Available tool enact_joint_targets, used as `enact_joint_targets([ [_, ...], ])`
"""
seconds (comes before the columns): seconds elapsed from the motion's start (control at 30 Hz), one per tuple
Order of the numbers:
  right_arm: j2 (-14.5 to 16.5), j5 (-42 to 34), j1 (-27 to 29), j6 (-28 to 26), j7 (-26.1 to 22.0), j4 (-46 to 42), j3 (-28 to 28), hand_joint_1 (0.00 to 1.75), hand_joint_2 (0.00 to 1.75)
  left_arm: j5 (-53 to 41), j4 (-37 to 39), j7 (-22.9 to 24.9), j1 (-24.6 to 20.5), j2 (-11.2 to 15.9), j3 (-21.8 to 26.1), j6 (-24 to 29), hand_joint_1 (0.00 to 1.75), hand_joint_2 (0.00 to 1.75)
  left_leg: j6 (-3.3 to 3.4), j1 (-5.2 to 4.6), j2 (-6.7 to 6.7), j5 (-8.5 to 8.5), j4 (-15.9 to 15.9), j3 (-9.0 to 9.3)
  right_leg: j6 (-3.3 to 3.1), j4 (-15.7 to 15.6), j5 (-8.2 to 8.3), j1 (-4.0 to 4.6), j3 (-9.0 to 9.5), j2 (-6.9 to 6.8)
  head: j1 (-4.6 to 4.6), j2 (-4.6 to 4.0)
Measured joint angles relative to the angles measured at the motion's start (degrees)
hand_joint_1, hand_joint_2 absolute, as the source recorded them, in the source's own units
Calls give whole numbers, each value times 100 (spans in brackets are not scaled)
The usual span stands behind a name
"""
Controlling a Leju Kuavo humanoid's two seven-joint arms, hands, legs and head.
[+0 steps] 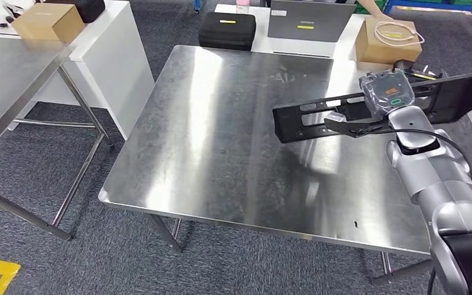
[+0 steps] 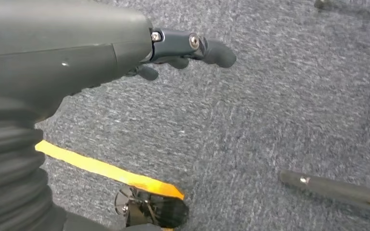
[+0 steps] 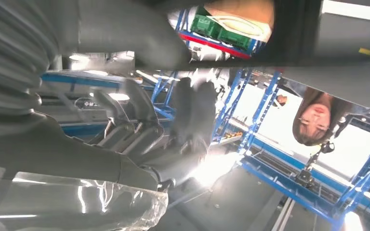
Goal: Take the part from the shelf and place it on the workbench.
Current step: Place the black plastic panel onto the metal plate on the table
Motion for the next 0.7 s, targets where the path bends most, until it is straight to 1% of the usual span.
enact_joint_targets([
  [0.07, 3, -2, -65, 33, -33, 59, 0, 0, 175, 54, 1, 50, -8, -7, 43, -89, 0, 175, 69, -56, -11, -28, -9, 31, 80, -38, -49, 14, 13, 2, -7, 0],
  [0.1, 1, -2, -89, 49, -50, 80, -1, 0, 175, 68, 1, 101, -12, -11, 68, -169, 0, 175, 104, -53, -10, -22, -41, 78, 115, -41, -85, 28, 10, -1, -13, 0],
  [0.13, 1, -3, -116, 60, -63, 98, 0, 0, 175, 67, 1, 155, -16, -18, 91, -250, 0, 175, 135, -56, -10, -28, -84, 114, 127, 23, -137, 38, -17, -6, -7, 0],
  [0.17, -3, -4, -149, 69, -72, 121, -1, 0, 175, 49, 1, 202, -23, -25, 106, -314, 0, 131, 175, -54, -9, -29, -128, 152, 116, 208, -223, 46, -116, -10, -7, 0],
  [0.2, -8, -5, -169, 70, -74, 146, -1, 0, 175, 27, 1, 234, -31, -31, 109, -353, 0, 87, 211, -50, -11, -33, -167, 183, 89, 540, -352, 50, -307, -15, -3, 0],
  [0.23, -11, -7, -186, 72, -74, 176, -1, 0, 175, 15, 1, 251, -41, -35, 113, -374, 0, 44, 243, -64, -21, -48, -175, 193, 58, 996, -499, 46, -576, -16, -2, 0],
  [0.27, -15, -8, -190, 74, -74, 213, -1, 0, 175, 17, 1, 263, -49, -35, 120, -381, 0, 0, 270, -70, -32, -65, -173, 196, 45, 1465, -626, 43, -886, -15, 0, 0],
  [0.3, -18, -11, -182, 76, -74, 246, -1, 0, 175, 32, 1, 269, -54, -38, 128, -385, 0, 0, 283, -76, -46, -83, -172, 204, 60, 1817, -688, 40, -1154, -14, 0, 0],
  [0.33, -19, -16, -171, 76, -74, 278, 0, 0, 175, 50, 1, 275, -53, -43, 136, -386, 0, 0, 286, -81, -63, -104, -168, 217, 106, 1948, -637, 38, -1323, -14, 3, 0],
  [0.37, -19, -24, -166, 75, -74, 303, 1, 0, 175, 69, 2, 288, -51, -51, 144, -389, 0, 0, 282, -86, -80, -125, -160, 235, 172, 1814, -474, 38, -1360, -15, 3, 0],
  [0.4, -19, -31, -173, 72, -74, 323, 1, 0, 175, 80, 2, 307, -50, -59, 151, -397, 0, 0, 269, -92, -96, -151, -144, 251, 239, 1442, -225, 37, -1273, -18, 3, 0],
  [0.43, -18, -37, -189, 67, -72, 339, 1, 0, 175, 83, 3, 332, -50, -67, 157, -408, 0, 0, 251, -99, -111, -179, -118, 259, 287, 974, 39, 35, -1130, -26, 5, 0],
  [0.47, -15, -38, -209, 60, -69, 353, 2, 0, 175, 84, 3, 359, -50, -72, 163, -417, 0, 0, 228, -117, -122, -219, -65, 253, 289, 575, 251, 37, -985, -34, 1, 0],
  [0.5, -12, -38, -226, 52, -63, 365, 3, 0, 175, 84, 3, 379, -48, -73, 168, -423, 0, 0, 203, -134, -131, -258, -19, 243, 257, 309, 386, 39, -883, -42, -3, 0],
  [0.53, -4, -34, -237, 45, -56, 378, 4, 0, 175, 85, 3, 397, -44, -74, 177, -426, 0, 0, 179, -147, -133, -291, 19, 232, 201, 202, 440, 44, -837, -47, -10, 0],
  [0.57, 6, -31, -245, 40, -50, 389, 7, 0, 175, 85, 3, 408, -39, -75, 190, -429, 0, 0, 158, -157, -132, -317, 47, 226, 143, 191, 456, 48, -820, -45, -19, 0],
  [0.63, 32, -22, -257, 33, -35, 408, 10, 0, 175, 85, 1, 423, -31, -66, 217, -445, 0, 0, 106, -144, -121, -379, 111, 208, 59, 188, 462, -1, -788, -43, -26, 0],
  [0.67, 44, -19, -262, 31, -26, 414, 11, 0, 175, 84, 1, 427, -30, -63, 226, -456, 0, 0, 65, -129, -110, -471, 245, 160, 27, 182, 461, -28, -762, -43, -39, 0],
  [0.7, 56, -15, -267, 32, -14, 420, 13, 0, 175, 81, 1, 434, -29, -60, 230, -463, 0, 0, 13, -104, -95, -619, 493, 60, 0, 177, 455, -52, -734, -43, -49, 0],
])
